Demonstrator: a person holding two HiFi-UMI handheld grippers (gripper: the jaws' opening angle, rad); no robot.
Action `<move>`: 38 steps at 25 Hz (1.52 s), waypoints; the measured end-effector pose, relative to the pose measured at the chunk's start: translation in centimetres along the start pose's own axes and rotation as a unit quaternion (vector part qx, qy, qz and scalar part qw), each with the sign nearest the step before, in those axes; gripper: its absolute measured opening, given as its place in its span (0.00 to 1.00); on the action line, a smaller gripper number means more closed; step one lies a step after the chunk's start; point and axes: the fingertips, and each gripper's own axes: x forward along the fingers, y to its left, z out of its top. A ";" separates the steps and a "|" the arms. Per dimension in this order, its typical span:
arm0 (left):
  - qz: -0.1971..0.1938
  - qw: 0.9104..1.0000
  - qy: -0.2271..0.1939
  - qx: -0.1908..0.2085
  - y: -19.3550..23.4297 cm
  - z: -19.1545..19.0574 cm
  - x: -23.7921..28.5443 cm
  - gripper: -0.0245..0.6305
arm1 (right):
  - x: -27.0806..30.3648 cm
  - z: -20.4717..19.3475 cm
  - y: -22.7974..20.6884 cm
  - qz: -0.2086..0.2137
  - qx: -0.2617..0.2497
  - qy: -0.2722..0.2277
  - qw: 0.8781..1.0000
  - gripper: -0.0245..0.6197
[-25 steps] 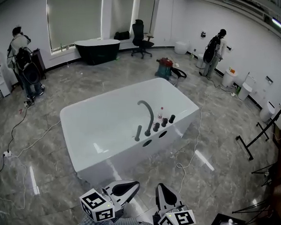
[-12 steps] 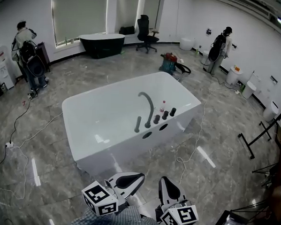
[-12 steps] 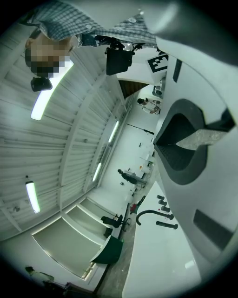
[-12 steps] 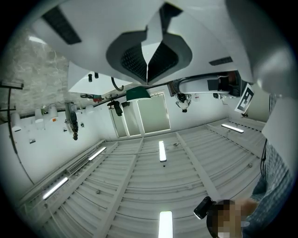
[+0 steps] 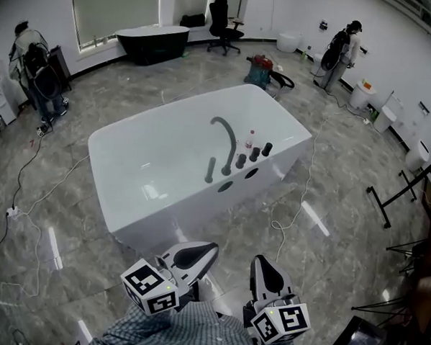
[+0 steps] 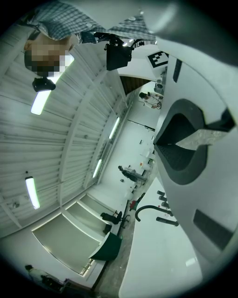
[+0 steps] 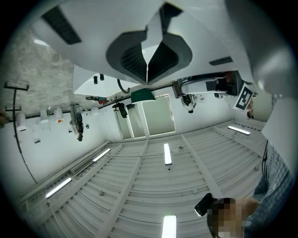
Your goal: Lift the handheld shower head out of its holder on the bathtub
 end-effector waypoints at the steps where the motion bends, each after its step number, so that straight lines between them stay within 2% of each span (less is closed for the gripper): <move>1: 0.000 1.000 0.000 0.000 1.1 0.3 0.6 0.05 | 0.9 0.2 -0.4 -0.005 -0.004 0.000 1.000 0.07; 4: -0.006 1.000 0.002 0.001 4.4 1.7 2.4 0.05 | 4.4 0.7 -1.4 -0.017 -0.004 0.002 1.000 0.07; 17: 0.007 1.000 0.008 0.001 21.7 9.0 8.8 0.05 | 23.7 4.4 -4.0 -0.013 -0.015 0.017 1.000 0.07; 23: 0.007 1.000 0.023 0.010 29.0 10.8 9.7 0.05 | 32.1 3.9 -4.0 -0.009 -0.009 0.033 0.999 0.07; 26: -0.001 0.999 0.037 0.015 31.8 10.6 10.1 0.05 | 35.1 3.0 -3.9 -0.006 -0.013 0.045 0.999 0.07; 30: -0.005 0.999 0.046 0.002 34.5 9.4 11.5 0.05 | 37.3 2.1 -5.0 -0.015 -0.010 0.063 0.998 0.07; 34: -0.003 0.997 0.080 0.016 36.7 6.6 12.0 0.05 | 39.0 -0.1 -5.4 -0.009 -0.017 0.087 0.996 0.07; 38: -0.014 0.996 0.085 -0.007 38.5 3.5 13.7 0.05 | 41.1 -2.4 -8.6 -0.015 -0.015 0.098 0.995 0.07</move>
